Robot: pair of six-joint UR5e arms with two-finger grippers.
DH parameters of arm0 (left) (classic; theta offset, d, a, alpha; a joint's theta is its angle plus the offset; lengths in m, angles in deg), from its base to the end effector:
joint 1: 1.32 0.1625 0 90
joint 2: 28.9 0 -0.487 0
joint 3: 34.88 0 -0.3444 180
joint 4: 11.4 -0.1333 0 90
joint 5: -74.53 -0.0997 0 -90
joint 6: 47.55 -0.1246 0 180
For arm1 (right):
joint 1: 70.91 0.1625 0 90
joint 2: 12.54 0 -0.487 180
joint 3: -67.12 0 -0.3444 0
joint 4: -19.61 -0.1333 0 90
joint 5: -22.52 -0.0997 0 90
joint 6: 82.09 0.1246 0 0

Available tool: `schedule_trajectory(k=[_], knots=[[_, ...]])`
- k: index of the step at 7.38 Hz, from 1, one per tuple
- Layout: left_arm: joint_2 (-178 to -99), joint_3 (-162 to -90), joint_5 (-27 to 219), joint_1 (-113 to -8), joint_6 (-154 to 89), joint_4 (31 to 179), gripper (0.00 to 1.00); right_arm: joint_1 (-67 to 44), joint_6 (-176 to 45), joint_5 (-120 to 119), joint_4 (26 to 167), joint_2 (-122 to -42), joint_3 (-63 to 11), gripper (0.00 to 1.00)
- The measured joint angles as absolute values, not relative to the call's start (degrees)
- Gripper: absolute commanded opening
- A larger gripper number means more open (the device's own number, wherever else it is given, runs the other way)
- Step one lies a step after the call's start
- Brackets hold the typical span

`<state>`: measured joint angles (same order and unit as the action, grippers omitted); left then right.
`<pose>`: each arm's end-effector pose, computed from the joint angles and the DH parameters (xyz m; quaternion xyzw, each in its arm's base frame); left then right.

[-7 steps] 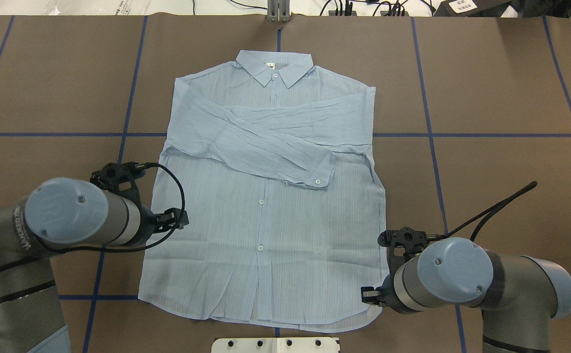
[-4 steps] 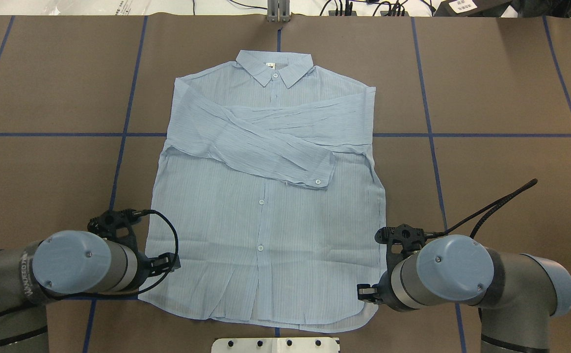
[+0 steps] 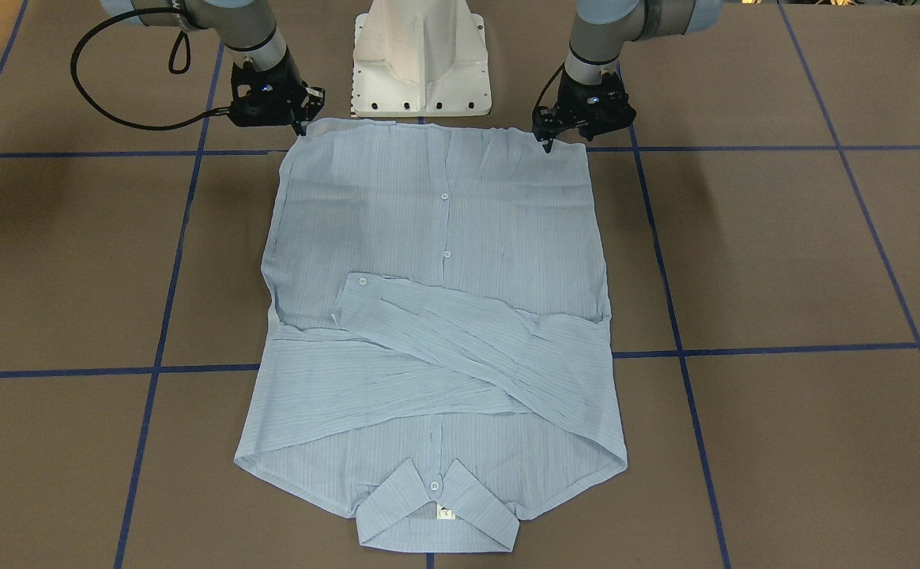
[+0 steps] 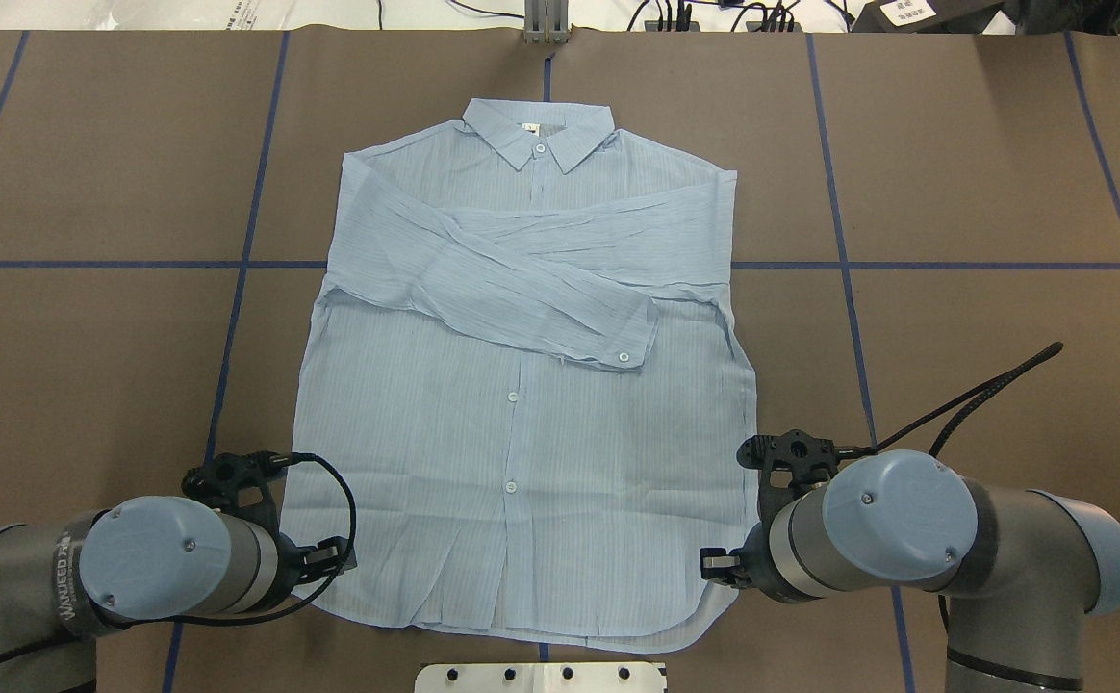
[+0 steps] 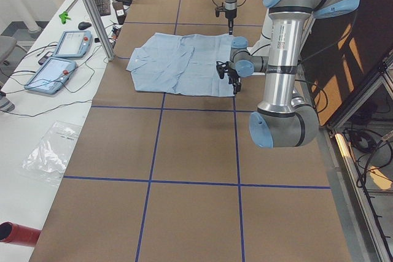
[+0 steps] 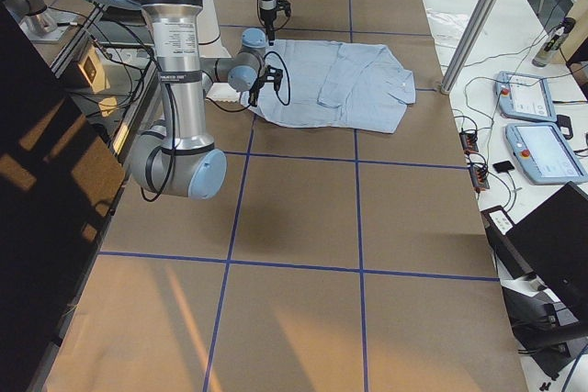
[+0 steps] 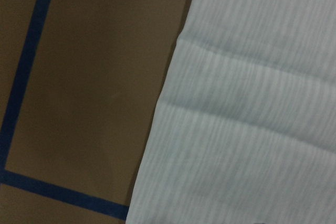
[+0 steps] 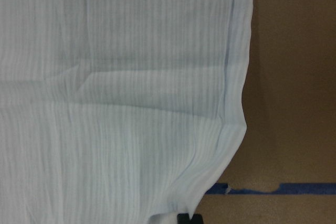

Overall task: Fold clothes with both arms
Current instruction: 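Grasp the hem corners nearest the robot with both grippers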

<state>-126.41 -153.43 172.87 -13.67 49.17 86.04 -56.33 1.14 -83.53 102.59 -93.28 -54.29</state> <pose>0.4630 -0.2193 0.4634 -0.0493 0.3724 -0.1269 0.9180 -0.4544 -0.2203 0.4256 -0.0513 -0.4170 0.0054 0.9074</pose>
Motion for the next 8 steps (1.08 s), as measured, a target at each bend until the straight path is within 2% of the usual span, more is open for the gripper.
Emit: schedule_trajectory(k=[2,5,8], knots=[[-126.2,-153.2,172.9,-13.6,48.9,86.0,0.85,-56.1,1.1,-83.6,102.6,-93.3,-54.4,0.00],[-126.0,-152.5,172.9,-13.6,48.6,85.9,0.79,-56.0,1.1,-83.6,102.7,-93.4,-54.3,0.00],[-126.2,-151.6,172.9,-13.6,48.6,85.9,0.62,-56.0,1.1,-83.4,102.7,-93.4,-54.2,0.00]])
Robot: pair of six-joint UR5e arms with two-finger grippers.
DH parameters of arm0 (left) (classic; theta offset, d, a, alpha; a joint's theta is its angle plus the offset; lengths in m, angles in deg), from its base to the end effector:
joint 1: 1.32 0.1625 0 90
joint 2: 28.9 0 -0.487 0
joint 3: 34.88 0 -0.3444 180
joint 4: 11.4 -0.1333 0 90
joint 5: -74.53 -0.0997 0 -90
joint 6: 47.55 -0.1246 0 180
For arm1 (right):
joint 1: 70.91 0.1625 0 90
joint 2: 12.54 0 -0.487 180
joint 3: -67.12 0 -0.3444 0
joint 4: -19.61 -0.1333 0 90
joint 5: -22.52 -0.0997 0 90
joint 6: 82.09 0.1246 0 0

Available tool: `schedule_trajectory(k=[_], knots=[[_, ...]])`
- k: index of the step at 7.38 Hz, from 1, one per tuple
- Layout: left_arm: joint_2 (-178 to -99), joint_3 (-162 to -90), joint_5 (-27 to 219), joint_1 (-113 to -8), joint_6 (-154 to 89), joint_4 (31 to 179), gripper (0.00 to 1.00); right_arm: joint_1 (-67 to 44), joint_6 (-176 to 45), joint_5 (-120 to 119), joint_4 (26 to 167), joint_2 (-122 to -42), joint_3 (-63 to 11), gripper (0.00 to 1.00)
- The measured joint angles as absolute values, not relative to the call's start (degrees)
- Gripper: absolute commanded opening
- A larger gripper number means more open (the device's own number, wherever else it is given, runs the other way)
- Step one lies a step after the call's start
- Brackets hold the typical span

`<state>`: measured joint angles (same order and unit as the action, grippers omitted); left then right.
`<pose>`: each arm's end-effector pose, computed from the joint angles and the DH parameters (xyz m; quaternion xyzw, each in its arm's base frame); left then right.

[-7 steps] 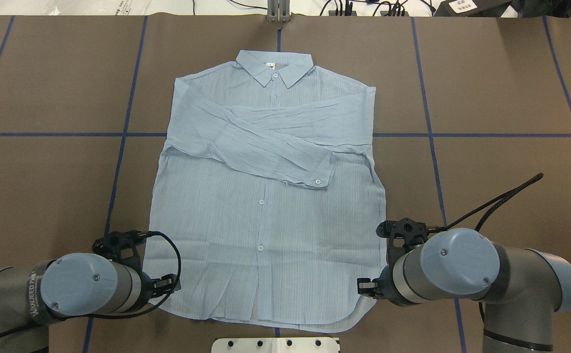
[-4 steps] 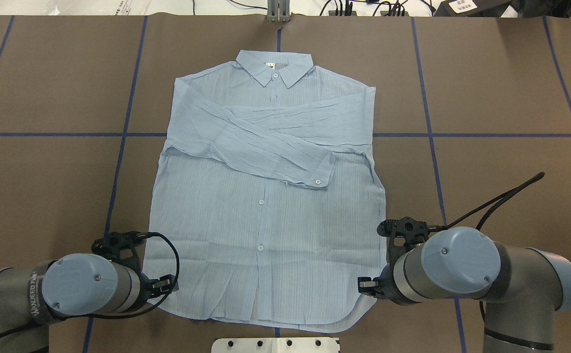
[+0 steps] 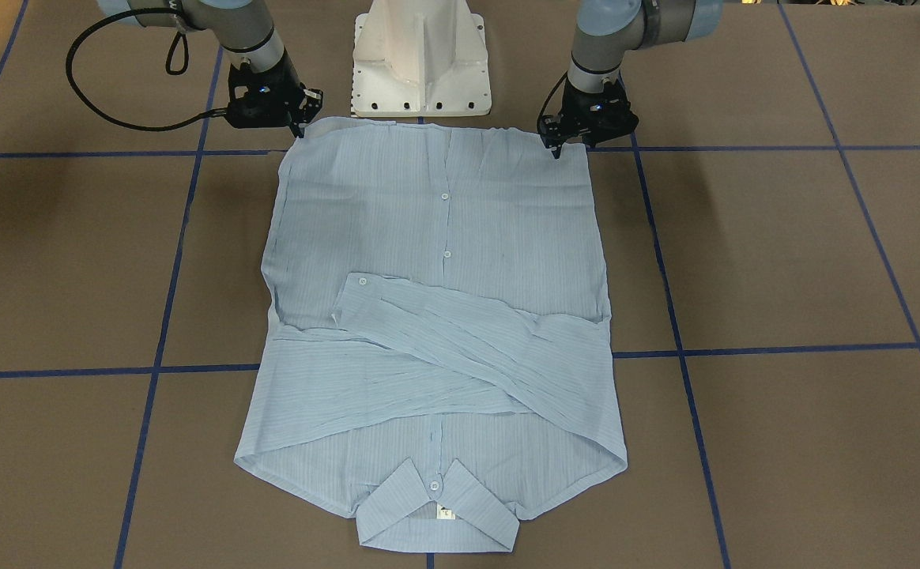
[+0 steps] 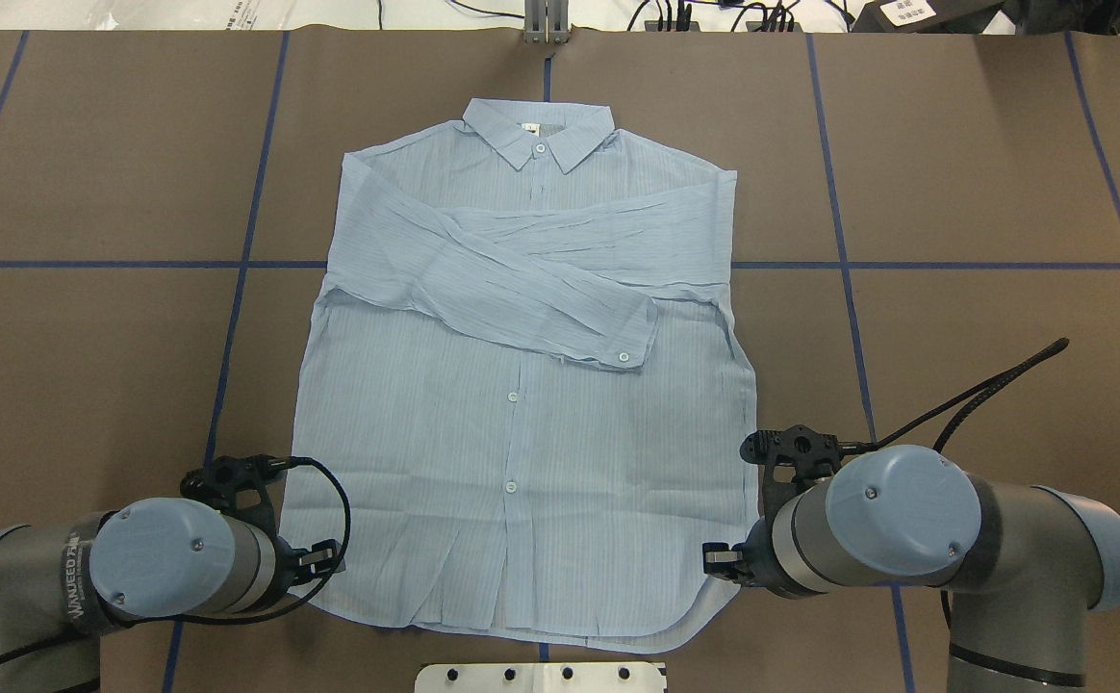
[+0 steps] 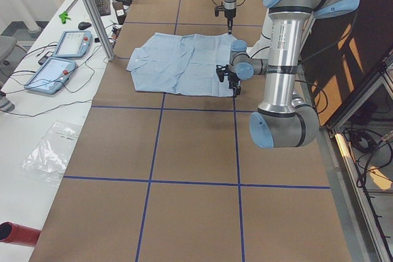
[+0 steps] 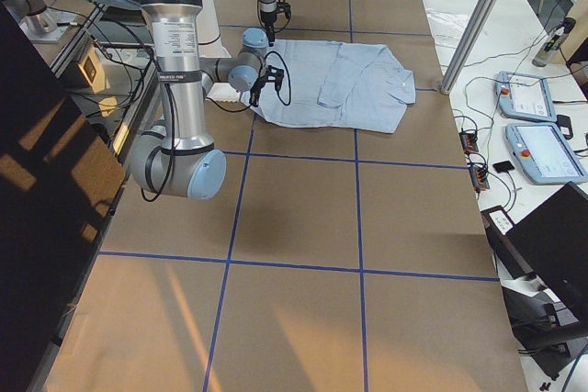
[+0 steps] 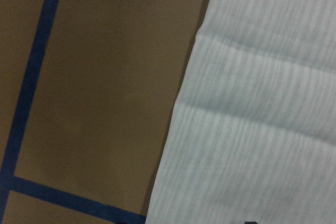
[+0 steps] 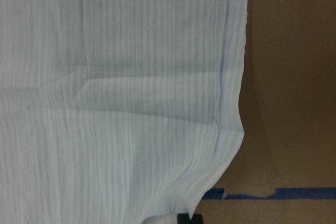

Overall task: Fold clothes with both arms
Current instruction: 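Grasp the hem corners nearest the robot with both grippers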

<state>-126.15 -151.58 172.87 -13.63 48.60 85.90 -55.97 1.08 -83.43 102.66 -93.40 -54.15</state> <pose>0.4673 -0.2199 0.4802 -0.0491 0.3545 -0.1244 0.9255 -0.4530 -0.2234 0.4279 -0.0497 -0.4146 0.0086 0.9086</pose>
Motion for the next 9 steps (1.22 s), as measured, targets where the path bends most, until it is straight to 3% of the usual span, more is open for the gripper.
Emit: schedule_trajectory(k=[2,7,9], knots=[[-126.2,-151.5,172.9,-13.7,48.6,85.9,0.49,-55.9,1.1,-83.4,102.7,-93.4,-54.1,0.00],[-126.2,-151.6,172.9,-14.0,48.5,85.9,0.40,-55.6,1.0,-83.4,102.7,-93.5,-54.1,0.00],[-126.1,-151.8,172.9,-14.0,48.6,85.9,0.00,-55.5,1.0,-83.4,102.7,-93.6,-54.1,0.00]])
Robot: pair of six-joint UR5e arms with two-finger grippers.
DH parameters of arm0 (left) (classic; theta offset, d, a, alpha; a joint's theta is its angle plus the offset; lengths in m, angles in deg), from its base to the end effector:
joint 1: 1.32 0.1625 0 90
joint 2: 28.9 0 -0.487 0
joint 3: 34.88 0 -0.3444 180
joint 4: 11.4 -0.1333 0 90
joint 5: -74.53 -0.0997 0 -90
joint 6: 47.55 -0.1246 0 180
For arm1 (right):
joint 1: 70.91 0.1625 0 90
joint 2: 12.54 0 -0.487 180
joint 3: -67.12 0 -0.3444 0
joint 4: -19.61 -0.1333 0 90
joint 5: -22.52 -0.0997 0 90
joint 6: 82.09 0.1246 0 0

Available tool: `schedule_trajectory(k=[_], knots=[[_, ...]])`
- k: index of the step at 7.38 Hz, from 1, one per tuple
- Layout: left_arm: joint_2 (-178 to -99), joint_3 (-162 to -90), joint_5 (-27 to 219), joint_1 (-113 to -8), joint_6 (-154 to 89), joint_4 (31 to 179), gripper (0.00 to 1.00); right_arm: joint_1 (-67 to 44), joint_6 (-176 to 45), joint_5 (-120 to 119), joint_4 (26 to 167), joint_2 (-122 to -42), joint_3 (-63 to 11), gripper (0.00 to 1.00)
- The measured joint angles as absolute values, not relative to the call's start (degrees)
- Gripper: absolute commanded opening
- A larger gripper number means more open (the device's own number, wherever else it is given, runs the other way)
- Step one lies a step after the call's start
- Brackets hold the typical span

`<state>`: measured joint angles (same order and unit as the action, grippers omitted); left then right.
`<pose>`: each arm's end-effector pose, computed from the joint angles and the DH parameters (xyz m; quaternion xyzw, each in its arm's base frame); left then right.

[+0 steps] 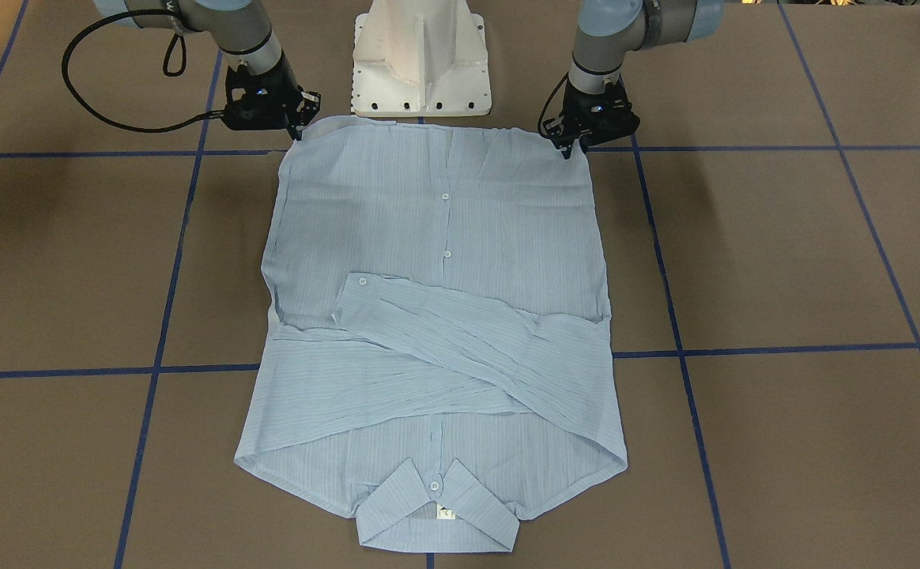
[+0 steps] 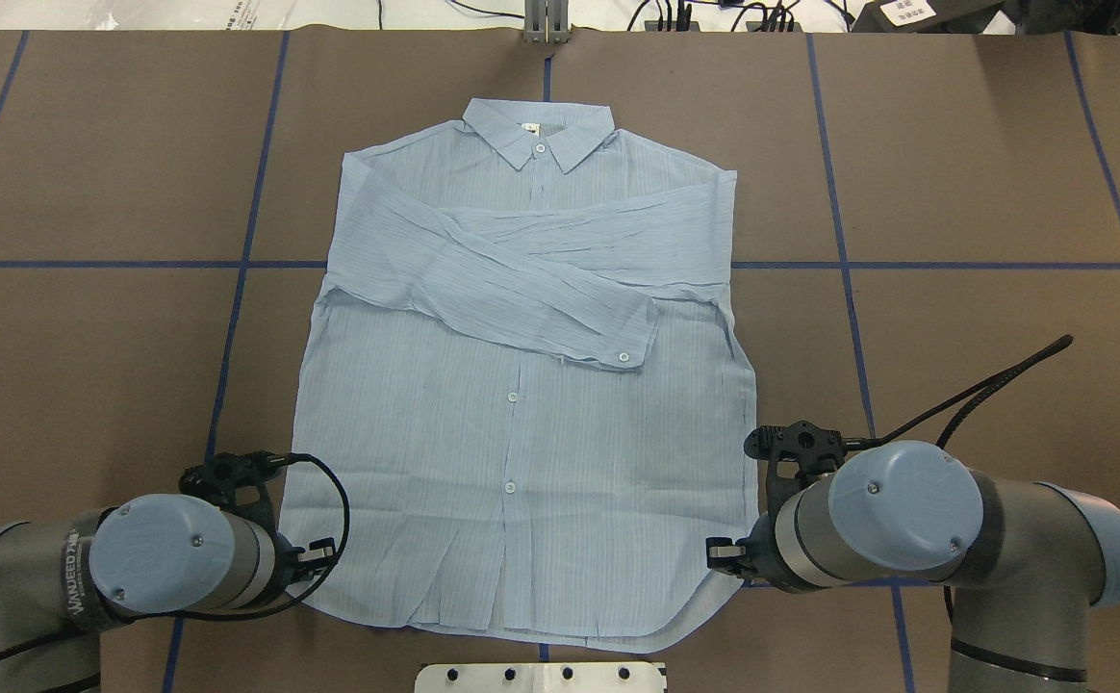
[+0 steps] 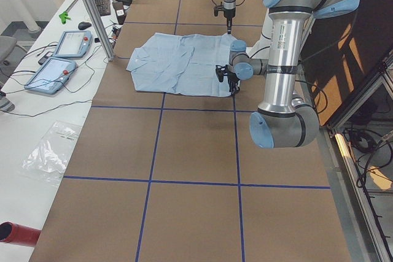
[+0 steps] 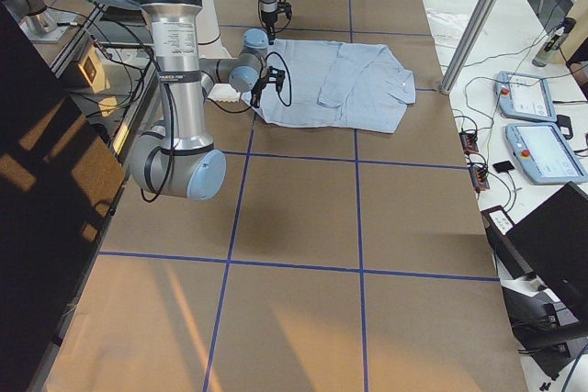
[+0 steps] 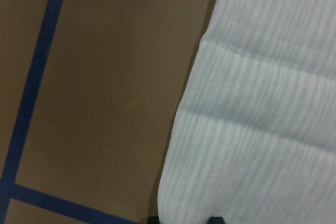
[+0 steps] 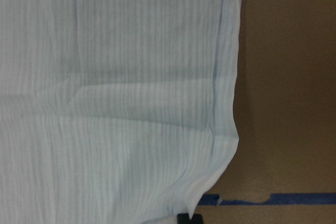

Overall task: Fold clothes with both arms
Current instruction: 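Grasp the hem corners nearest the robot with both grippers, then lift both hem corners and carry them toward the collar with both grippers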

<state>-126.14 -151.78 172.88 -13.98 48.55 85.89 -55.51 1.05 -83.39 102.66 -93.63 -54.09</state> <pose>0.4653 -0.2226 0.4788 -0.0478 0.3561 -0.1266 0.9246 -0.4504 -0.2269 0.4303 -0.0482 -0.4125 0.0125 0.9096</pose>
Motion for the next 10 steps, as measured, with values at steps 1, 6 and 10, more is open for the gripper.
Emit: schedule_trajectory(k=[1,6,10], knots=[[-126.2,-151.9,172.9,-14.0,48.6,85.9,0.00,-55.4,1.0,-83.4,102.7,-93.6,-54.1,0.00],[-124.6,-156.6,173.8,-15.7,47.1,85.8,0.00,-51.0,0.6,-84.5,102.7,-93.3,-55.3,0.00],[-124.3,-156.9,175.0,-21.6,34.7,85.8,0.00,-42.8,0.0,-91.0,102.8,-92.2,-56.0,0.00]])
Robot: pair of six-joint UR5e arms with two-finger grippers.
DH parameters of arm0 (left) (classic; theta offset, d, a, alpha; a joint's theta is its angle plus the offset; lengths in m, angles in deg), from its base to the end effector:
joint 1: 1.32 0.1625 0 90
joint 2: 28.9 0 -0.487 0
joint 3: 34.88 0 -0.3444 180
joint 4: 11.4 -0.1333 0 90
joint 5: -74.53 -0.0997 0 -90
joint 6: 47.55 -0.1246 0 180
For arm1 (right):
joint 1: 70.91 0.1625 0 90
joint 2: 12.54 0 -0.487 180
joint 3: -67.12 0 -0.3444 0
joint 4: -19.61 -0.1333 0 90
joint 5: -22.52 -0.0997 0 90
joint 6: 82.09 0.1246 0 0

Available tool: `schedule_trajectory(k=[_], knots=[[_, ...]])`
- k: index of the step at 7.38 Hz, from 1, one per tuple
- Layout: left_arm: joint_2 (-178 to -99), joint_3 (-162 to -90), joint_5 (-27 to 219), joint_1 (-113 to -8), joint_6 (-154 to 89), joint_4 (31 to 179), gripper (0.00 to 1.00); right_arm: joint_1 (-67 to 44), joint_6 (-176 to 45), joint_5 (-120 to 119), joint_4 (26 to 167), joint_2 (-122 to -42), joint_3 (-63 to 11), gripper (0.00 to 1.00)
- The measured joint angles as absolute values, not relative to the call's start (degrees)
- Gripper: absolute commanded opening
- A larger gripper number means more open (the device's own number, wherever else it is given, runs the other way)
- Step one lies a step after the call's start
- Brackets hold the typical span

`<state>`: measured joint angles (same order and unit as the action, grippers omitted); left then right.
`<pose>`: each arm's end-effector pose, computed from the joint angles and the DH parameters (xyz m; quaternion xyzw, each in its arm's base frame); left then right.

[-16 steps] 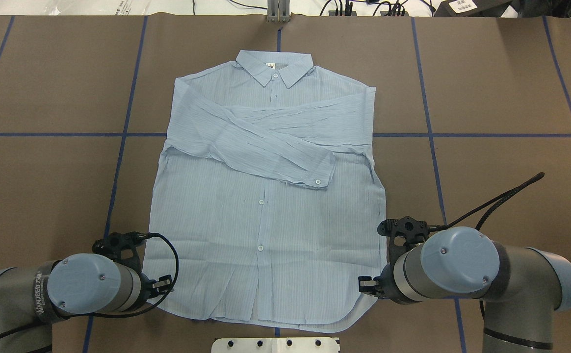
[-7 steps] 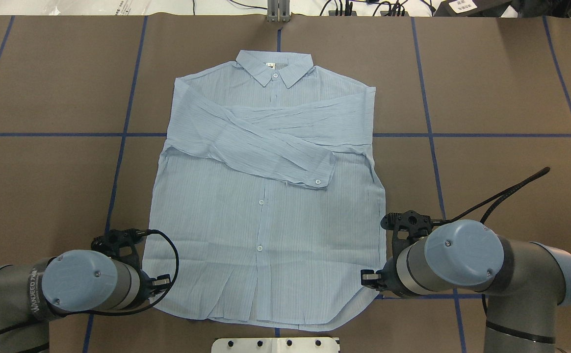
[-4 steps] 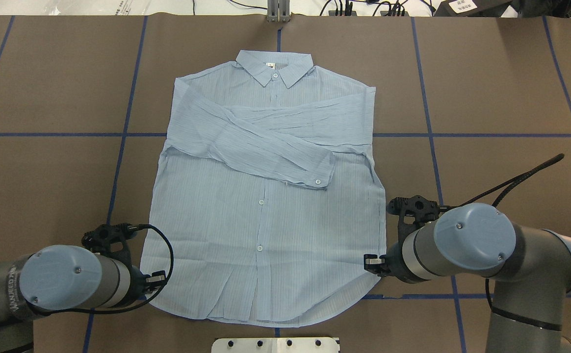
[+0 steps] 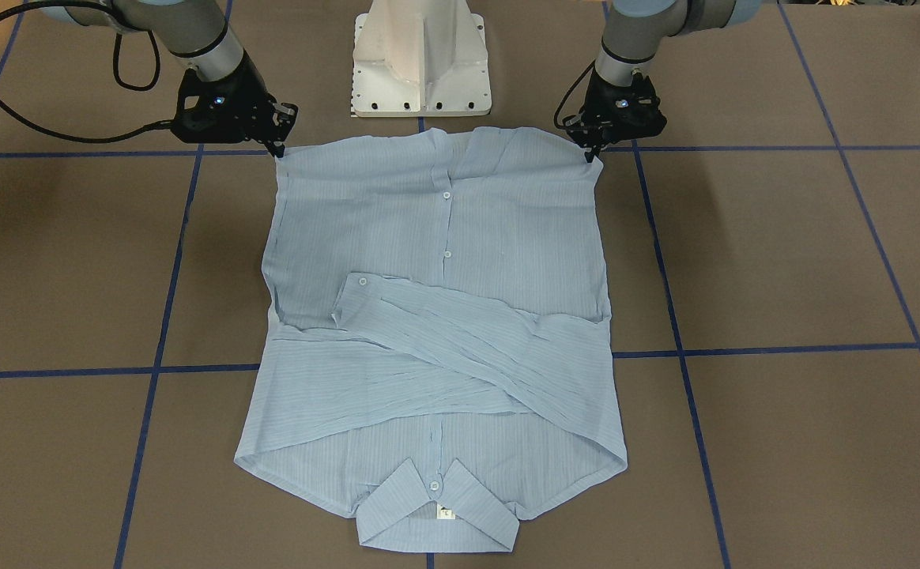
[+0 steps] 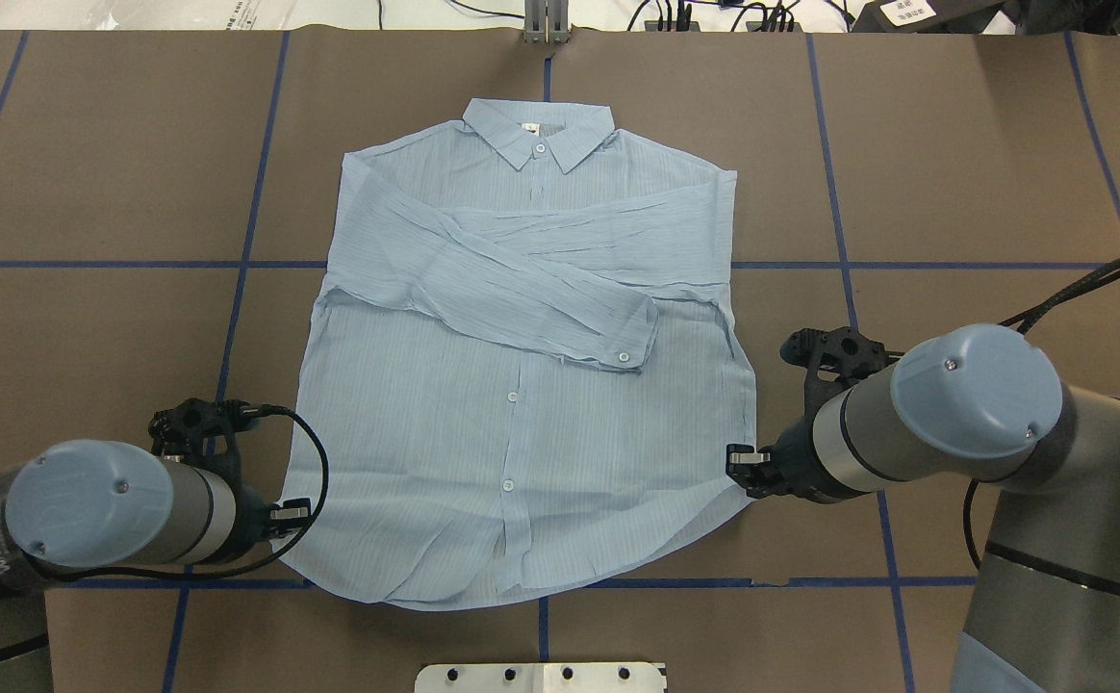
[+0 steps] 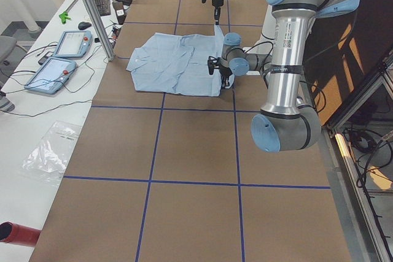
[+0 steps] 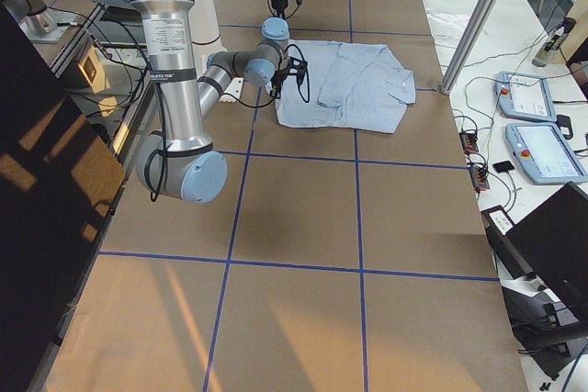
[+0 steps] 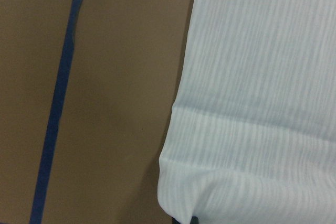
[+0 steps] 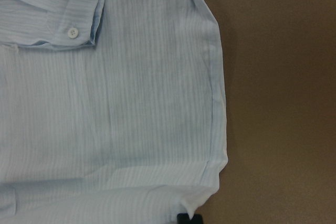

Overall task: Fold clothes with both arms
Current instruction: 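Lift both hem corners and carry them toward the collar with both grippers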

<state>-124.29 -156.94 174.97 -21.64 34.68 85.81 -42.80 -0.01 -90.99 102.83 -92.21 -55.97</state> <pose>0.4081 -0.2692 0.4550 0.0102 0.3875 -0.0663 0.9194 -0.3920 -0.3042 0.4014 -0.0470 -0.4520 0.0703 0.8880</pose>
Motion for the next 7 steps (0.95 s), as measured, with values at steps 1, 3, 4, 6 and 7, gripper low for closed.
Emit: schedule_trajectory(k=[1,3,4,6,7], knots=[[-124.4,-157.0,176.4,-22.6,32.6,85.8,0.00,-41.8,-0.4,-91.5,102.8,-92.2,-56.0,0.00],[-124.8,-157.4,178.8,-23.1,31.5,86.0,0.00,-39.8,-1.2,-93.2,102.8,-92.1,-55.9,0.00],[-124.9,-158.4,180.1,-23.2,31.7,86.1,0.00,-38.8,-1.5,-94.4,102.8,-92.2,-56.0,0.00],[-124.4,-161.7,182.7,-23.6,32.6,86.0,0.00,-37.0,-1.8,-95.8,102.8,-92.0,-56.4,0.00],[-124.3,-162.7,183.3,-24.6,32.7,86.0,0.00,-35.4,-1.9,-96.6,102.7,-91.8,-56.7,0.00]])
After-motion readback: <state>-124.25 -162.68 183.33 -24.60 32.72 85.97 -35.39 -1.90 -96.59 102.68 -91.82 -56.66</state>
